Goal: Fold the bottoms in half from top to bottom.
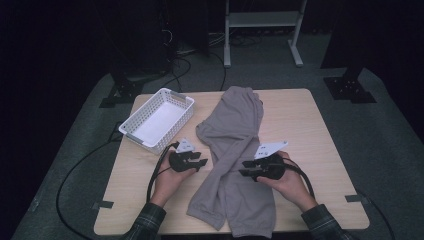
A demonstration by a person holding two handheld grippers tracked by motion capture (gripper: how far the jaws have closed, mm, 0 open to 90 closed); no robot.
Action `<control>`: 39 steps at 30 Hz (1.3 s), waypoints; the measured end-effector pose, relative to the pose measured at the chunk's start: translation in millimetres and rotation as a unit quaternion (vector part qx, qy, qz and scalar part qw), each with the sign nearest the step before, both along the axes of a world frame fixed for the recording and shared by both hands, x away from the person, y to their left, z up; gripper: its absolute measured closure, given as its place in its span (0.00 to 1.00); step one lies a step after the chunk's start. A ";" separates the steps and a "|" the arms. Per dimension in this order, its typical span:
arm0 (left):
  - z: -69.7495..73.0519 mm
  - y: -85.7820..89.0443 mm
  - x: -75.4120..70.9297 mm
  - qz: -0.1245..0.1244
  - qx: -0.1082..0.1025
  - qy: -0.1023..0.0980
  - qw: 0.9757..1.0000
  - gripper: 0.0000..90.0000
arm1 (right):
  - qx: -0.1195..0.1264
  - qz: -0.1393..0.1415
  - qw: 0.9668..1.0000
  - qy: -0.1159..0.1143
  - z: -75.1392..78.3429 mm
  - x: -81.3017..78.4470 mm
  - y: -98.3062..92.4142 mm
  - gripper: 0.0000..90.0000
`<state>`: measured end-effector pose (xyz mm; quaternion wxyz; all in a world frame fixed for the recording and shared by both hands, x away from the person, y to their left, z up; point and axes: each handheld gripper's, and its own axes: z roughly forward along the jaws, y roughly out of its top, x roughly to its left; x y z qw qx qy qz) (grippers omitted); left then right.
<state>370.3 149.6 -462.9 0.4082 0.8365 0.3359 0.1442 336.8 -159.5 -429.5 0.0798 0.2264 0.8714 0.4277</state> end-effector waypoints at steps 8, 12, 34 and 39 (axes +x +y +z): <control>-10.1 24.6 -14.2 0.017 0.013 0.004 1.000 0.58 | -0.004 0.052 0.999 0.010 -0.9 -18.3 68.8 0.69; -16.4 28.9 -13.3 0.024 0.017 0.005 1.000 0.56 | -0.020 0.063 0.998 0.013 -9.5 -18.7 99.3 0.68; -18.7 26.7 -12.8 0.039 0.030 -0.007 0.999 0.37 | -0.098 0.073 0.992 0.013 -37.1 -26.4 142.4 0.97; -19.0 26.4 -12.8 0.040 0.029 -0.008 0.999 0.36 | -0.033 0.064 0.997 -0.003 -17.6 -30.4 128.5 0.97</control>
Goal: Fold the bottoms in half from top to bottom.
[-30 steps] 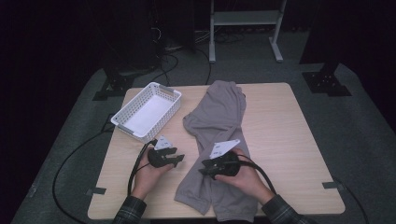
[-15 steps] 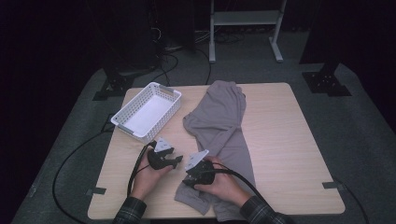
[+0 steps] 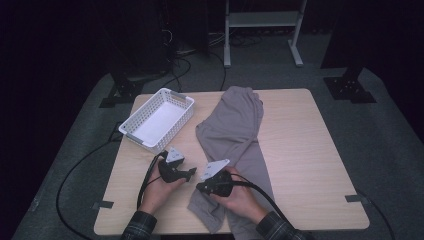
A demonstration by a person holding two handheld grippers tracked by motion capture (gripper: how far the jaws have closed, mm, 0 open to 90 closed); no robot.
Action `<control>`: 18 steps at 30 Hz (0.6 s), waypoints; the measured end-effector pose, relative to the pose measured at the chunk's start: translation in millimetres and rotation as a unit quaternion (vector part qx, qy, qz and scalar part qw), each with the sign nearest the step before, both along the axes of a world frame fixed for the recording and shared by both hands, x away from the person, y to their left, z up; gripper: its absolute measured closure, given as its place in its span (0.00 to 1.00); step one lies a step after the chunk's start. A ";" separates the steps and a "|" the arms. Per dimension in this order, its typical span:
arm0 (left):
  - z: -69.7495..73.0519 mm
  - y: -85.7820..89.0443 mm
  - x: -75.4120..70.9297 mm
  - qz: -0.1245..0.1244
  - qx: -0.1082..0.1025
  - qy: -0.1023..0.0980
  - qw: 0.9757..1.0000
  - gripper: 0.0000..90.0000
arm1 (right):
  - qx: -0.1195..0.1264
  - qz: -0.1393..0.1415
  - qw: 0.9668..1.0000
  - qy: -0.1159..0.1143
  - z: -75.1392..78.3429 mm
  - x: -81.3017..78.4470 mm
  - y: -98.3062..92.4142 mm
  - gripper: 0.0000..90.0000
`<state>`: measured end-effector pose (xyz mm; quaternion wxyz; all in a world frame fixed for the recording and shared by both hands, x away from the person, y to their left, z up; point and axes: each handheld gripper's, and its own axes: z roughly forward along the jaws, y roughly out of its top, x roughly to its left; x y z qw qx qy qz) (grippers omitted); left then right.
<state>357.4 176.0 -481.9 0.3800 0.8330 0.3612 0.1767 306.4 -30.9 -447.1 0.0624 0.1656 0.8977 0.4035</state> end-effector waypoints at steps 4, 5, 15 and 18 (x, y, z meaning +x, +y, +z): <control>0.2 0.0 -0.1 0.000 0.001 0.001 1.000 0.36 | 0.035 -0.004 0.999 -0.011 22.4 -6.8 -20.8 0.97; 0.2 0.0 -0.1 0.000 0.001 0.001 1.000 0.36 | 0.044 -0.007 0.999 -0.014 27.8 -10.0 -29.6 0.97; 0.2 -0.1 -0.2 0.000 0.001 0.001 1.000 0.36 | 0.070 -0.033 0.997 -0.025 39.7 -32.9 -103.3 0.98; 0.1 -0.2 -0.3 0.001 0.001 0.001 1.000 0.36 | 0.073 -0.042 0.996 -0.015 35.8 -37.7 -124.8 0.98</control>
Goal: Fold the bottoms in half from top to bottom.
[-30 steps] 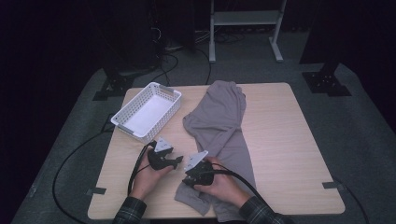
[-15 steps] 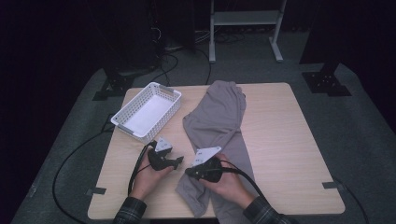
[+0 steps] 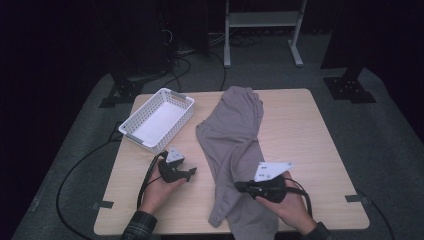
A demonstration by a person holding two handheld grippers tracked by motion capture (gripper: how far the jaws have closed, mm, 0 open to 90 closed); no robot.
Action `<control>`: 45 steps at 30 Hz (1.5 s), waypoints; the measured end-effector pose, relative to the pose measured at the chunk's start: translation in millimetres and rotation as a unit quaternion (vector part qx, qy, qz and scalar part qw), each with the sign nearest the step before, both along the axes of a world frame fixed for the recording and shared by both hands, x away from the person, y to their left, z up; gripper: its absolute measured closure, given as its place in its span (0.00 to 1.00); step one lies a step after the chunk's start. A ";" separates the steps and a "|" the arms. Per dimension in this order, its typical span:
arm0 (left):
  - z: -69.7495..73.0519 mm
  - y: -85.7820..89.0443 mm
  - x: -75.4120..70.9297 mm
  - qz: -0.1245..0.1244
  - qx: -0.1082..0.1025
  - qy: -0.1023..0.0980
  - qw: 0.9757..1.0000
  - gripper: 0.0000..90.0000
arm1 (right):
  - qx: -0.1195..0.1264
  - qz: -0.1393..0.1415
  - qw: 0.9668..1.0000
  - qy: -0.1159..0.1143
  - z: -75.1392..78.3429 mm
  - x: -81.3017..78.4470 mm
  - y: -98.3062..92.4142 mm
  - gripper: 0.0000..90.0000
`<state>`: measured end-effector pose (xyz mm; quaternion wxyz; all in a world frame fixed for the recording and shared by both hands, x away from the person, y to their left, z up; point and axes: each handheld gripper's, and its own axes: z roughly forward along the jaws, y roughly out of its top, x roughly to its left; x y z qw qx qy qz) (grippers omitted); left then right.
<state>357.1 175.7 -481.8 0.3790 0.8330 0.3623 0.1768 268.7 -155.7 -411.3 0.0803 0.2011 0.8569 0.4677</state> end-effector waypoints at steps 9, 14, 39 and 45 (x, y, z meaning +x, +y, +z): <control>0.0 0.0 -0.1 0.000 0.000 0.000 1.000 0.36 | -0.006 -0.027 0.999 0.027 -10.3 -24.6 -46.1 0.97; 0.1 0.0 -0.1 0.001 0.000 0.000 1.000 0.36 | -0.017 -0.029 0.998 0.044 -18.3 -33.5 -62.0 0.97; 23.5 -33.6 -19.2 -0.099 -0.069 -0.011 0.993 0.64 | -0.069 -0.045 0.996 0.034 -44.0 27.8 -63.5 0.82; 20.7 -85.6 -42.7 -0.167 -0.071 0.018 0.983 0.64 | -0.092 -0.013 0.994 0.053 -51.8 26.2 -59.3 0.85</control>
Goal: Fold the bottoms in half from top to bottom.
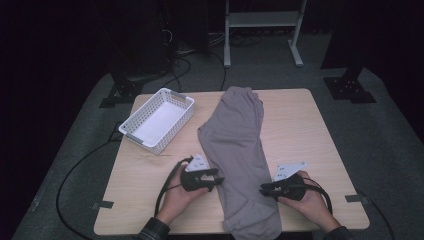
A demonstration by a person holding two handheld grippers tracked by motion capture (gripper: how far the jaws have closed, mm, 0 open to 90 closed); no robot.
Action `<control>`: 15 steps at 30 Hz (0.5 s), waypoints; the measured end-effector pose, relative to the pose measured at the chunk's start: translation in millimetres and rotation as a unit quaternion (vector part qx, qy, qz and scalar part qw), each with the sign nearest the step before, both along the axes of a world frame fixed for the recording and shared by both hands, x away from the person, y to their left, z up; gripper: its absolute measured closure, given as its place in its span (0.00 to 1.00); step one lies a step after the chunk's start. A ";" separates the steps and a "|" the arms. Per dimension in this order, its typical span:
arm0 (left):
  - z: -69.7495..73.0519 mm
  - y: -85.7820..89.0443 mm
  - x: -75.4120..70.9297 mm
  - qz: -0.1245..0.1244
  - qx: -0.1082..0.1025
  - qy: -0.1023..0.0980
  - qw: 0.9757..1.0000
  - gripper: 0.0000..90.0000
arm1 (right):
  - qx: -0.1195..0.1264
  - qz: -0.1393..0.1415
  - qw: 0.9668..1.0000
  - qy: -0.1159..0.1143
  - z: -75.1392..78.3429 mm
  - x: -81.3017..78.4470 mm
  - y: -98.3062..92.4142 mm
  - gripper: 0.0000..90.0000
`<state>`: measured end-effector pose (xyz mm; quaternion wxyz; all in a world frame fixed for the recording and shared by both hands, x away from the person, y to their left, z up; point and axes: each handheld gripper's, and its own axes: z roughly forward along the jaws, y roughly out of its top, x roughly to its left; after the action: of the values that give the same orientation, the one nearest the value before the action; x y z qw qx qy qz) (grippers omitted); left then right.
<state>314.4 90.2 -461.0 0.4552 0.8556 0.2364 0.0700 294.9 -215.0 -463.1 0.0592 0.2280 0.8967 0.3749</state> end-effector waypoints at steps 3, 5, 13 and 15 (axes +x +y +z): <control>-8.5 -15.6 -5.2 -0.022 0.030 0.003 0.999 0.65 | -0.015 0.012 1.000 0.009 -3.8 -0.3 3.5 0.89; -14.3 -17.9 -4.6 -0.024 0.078 -0.010 0.997 0.66 | -0.023 0.018 0.999 0.012 -6.4 -0.6 5.5 0.92; -14.9 -7.2 23.1 0.019 0.085 -0.019 0.996 0.70 | -0.022 -0.007 1.000 -0.005 -8.1 13.9 9.3 0.95; -14.4 -5.6 34.2 0.033 0.089 -0.021 0.995 0.70 | -0.019 -0.019 1.000 -0.008 -8.7 22.2 11.9 0.95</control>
<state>348.6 84.6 -475.4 0.3799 0.8827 0.2477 0.1235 317.1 -203.1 -471.9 0.0781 0.2405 0.8987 0.3584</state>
